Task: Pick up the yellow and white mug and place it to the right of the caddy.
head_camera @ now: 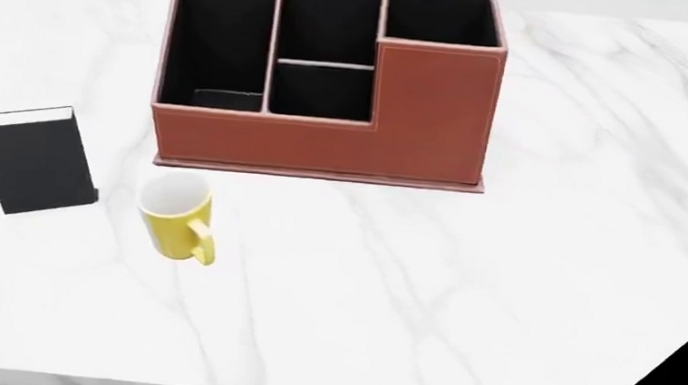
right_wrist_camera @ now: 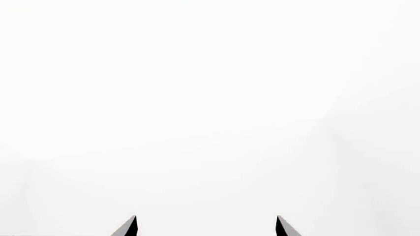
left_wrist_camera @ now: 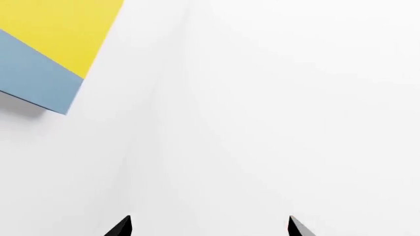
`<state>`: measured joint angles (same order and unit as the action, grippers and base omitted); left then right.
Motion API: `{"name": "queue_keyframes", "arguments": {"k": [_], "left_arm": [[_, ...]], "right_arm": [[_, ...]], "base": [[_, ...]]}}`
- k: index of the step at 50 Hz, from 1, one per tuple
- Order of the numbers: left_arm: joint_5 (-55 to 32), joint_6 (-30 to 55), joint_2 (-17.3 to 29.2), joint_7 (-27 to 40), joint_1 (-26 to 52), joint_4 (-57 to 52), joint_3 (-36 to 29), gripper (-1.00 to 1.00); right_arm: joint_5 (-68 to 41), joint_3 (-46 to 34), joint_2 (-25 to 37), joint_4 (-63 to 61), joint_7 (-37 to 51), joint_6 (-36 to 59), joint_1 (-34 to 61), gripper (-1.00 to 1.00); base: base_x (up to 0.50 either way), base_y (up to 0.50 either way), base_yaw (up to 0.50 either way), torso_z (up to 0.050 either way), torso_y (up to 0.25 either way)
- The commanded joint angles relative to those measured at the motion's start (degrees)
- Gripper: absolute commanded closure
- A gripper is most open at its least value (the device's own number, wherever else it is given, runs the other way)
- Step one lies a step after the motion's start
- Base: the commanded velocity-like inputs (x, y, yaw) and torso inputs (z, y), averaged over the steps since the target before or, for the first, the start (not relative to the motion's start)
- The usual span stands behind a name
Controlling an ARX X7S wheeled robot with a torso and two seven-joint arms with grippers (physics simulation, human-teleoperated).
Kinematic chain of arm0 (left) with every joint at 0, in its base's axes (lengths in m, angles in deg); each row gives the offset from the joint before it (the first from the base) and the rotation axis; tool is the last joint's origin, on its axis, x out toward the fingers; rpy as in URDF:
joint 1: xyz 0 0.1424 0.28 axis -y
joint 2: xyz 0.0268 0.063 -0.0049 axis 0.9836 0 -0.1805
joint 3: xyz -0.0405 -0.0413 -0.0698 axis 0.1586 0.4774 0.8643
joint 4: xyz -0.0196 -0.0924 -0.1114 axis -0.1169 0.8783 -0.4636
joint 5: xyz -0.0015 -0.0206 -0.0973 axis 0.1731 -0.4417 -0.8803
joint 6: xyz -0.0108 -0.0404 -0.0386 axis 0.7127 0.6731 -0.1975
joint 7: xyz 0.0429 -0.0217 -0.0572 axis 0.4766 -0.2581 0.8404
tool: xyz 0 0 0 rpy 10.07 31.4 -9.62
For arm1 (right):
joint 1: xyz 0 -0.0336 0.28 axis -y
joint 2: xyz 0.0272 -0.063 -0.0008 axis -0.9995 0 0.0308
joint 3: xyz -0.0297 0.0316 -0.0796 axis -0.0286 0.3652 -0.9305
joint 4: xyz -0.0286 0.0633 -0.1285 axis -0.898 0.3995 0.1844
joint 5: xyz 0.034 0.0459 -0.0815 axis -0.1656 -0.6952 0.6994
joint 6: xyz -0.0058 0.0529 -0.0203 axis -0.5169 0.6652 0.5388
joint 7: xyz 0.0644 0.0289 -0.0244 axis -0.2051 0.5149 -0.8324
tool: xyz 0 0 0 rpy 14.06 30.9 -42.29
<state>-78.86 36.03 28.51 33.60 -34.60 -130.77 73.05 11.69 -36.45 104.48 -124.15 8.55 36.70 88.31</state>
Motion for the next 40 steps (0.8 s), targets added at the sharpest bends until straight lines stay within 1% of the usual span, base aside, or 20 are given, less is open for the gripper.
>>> {"name": "queue_keyframes", "arguments": {"k": [1,7,17,22,23,25,27,28,31,40], "left_arm": [[0.9,-0.1,0.0,0.1,0.0,0.0,-1.0,-1.00],[1.2,-0.1,0.0,-0.1,0.0,0.0,-1.2,-1.00],[1.5,-0.1,0.0,-0.2,0.0,0.0,-1.6,-1.00],[1.9,-0.1,0.0,-0.1,0.0,0.0,-2.0,-1.00],[1.8,-0.1,0.0,-0.2,0.0,0.0,-2.0,-1.00],[1.8,-0.1,0.0,-0.2,0.0,0.0,-1.9,-1.00],[2.0,-0.2,0.0,-0.1,0.0,0.0,-2.1,-1.00],[2.6,-0.4,0.0,-0.3,0.0,0.0,-2.8,-1.00],[2.9,-0.4,0.0,-0.2,0.0,0.0,-3.2,-1.00],[3.0,-0.4,0.0,-0.1,0.0,0.0,-3.2,-1.00]], "right_arm": [[-0.1,0.3,-1.4,0.0,0.0,1.4,-0.5,-1.00],[-1.0,-2.4,-4.3,0.0,0.0,5.0,2.4,-1.00],[-2.1,-5.2,-5.1,0.0,0.0,5.4,5.7,-1.00],[-3.1,-2.6,-5.0,0.0,0.0,5.2,3.3,-1.00],[-4.6,-1.8,-5.7,0.0,0.0,6.3,2.3,-1.00],[-6.9,-2.0,-7.5,0.0,0.0,7.3,1.9,-1.00],[-9.3,3.6,-9.1,0.0,0.0,10.3,-3.6,-1.00],[-6.4,1.2,-11.4,0.0,0.0,11.4,-0.8,-1.00],[-6.4,0.1,-10.8,0.0,0.0,10.9,0.3,-1.00],[-6.6,0.9,-11.1,0.0,0.0,11.2,-0.7,-1.00]], "base": [[-0.06,-0.28,0.00,0.000,0.000],[-0.02,-0.03,0.00,0.000,0.000],[0.00,0.00,0.00,0.000,0.000],[0.00,0.00,0.00,0.000,0.000],[0.08,-0.06,0.00,0.000,0.000],[0.19,-0.15,0.00,0.000,0.000],[0.24,-0.19,0.00,0.000,0.000],[0.36,-0.02,0.00,0.000,0.000],[0.39,-0.02,0.00,0.000,0.000],[0.41,-0.02,0.00,0.000,0.000]]}}
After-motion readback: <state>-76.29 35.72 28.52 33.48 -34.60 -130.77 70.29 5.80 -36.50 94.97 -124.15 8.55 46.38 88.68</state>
